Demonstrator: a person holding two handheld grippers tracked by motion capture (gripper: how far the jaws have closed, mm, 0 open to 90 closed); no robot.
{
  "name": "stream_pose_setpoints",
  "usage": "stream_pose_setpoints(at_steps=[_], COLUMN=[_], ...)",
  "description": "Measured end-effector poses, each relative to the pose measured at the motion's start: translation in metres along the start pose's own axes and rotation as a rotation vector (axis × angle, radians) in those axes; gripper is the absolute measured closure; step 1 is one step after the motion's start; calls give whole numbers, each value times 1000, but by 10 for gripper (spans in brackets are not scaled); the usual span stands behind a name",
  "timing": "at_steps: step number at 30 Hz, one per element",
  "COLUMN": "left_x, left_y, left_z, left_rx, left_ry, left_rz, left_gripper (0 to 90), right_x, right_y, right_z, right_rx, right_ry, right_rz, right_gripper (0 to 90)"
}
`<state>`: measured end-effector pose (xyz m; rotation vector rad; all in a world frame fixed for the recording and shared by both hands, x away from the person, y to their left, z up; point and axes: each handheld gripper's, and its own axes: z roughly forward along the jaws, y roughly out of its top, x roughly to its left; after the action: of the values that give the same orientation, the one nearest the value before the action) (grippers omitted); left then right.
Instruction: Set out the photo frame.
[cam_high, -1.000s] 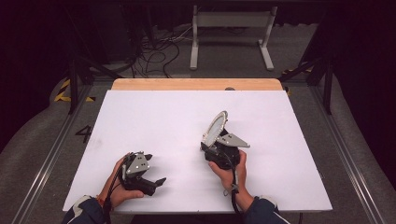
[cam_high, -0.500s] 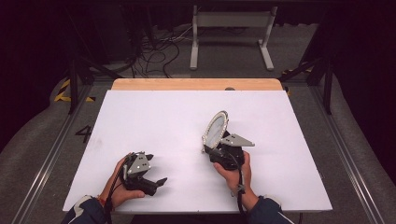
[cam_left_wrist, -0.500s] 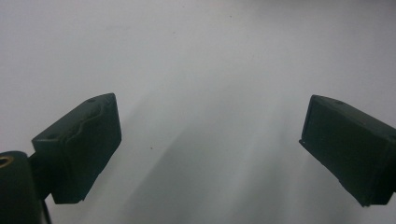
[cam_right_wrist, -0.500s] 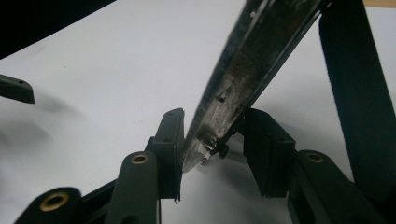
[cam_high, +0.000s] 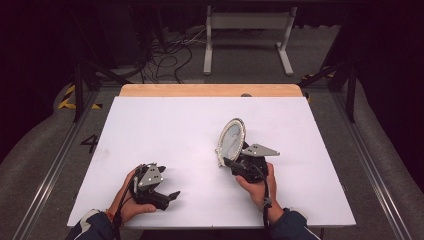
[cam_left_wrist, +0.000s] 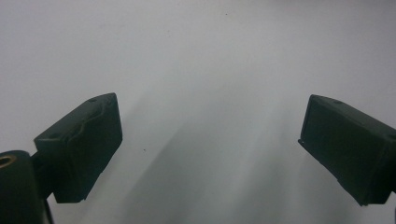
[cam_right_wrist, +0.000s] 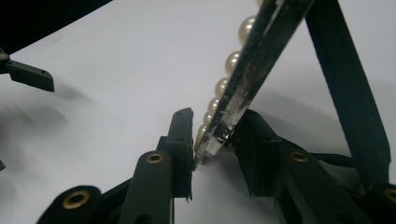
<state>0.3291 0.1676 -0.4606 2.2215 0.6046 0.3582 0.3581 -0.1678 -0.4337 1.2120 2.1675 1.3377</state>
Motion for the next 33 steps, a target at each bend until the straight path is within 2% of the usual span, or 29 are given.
stream_pose_setpoints(at_steps=[12, 17, 24, 27, 31, 33], left_x=[-1, -2, -3, -4, -5, -4], left_y=[0, 0, 1, 1, 1, 1], left_z=[-1, 0, 3, 3, 3, 3], left_rx=[-1, 3, 13, 15, 16, 15], left_ry=[-9, -11, -14, -19, -22, -20], left_rz=[8, 17, 29, 33, 38, 38], left_gripper=[63, 63, 63, 63, 65, 66], right_x=[-4, -4, -5, -3, -2, -1], right_y=[-2, -1, 1, 1, -1, -1], right_z=[-8, -7, 0, 4, 9, 9], right_rx=[9, -6, -52, -59, -67, -71], right_ry=[3, -7, -32, -44, -55, -53], right_rz=[-23, -19, 7, 7, 18, 22], right_gripper=[707, 667, 560, 564, 655, 666])
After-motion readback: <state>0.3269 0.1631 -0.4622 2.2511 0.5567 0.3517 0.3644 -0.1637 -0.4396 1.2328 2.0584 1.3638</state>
